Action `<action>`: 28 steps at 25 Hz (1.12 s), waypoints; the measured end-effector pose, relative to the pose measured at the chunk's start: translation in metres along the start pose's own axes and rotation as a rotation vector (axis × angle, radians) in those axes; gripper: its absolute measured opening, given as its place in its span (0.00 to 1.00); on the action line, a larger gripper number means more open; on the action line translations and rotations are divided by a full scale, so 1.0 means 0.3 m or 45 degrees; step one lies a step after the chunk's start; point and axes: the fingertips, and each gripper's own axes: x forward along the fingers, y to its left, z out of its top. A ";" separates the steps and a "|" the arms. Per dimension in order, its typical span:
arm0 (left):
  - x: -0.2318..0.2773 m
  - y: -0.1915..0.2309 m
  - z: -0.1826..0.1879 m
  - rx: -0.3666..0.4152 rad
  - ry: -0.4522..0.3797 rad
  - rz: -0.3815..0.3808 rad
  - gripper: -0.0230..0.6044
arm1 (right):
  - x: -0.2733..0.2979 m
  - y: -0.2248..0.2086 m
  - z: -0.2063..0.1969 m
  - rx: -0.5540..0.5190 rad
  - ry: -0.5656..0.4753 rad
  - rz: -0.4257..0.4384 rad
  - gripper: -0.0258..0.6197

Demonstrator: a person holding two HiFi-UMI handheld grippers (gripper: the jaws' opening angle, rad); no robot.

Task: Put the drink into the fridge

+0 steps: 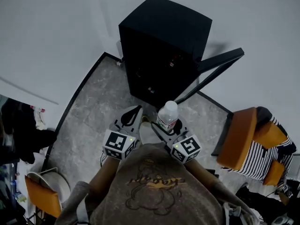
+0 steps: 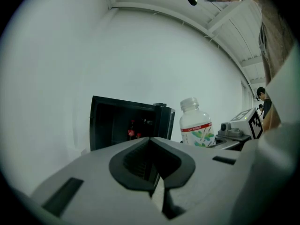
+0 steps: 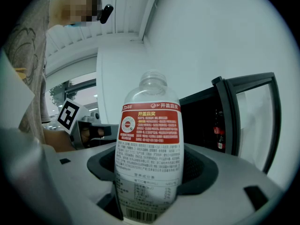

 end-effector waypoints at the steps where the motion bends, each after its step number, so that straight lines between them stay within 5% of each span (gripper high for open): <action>1: 0.016 0.012 0.007 0.000 0.000 0.001 0.04 | 0.015 -0.015 0.004 0.001 0.001 -0.001 0.54; 28: 0.357 0.259 0.085 -0.030 0.051 -0.016 0.04 | 0.415 -0.395 -0.002 0.005 0.050 -0.036 0.54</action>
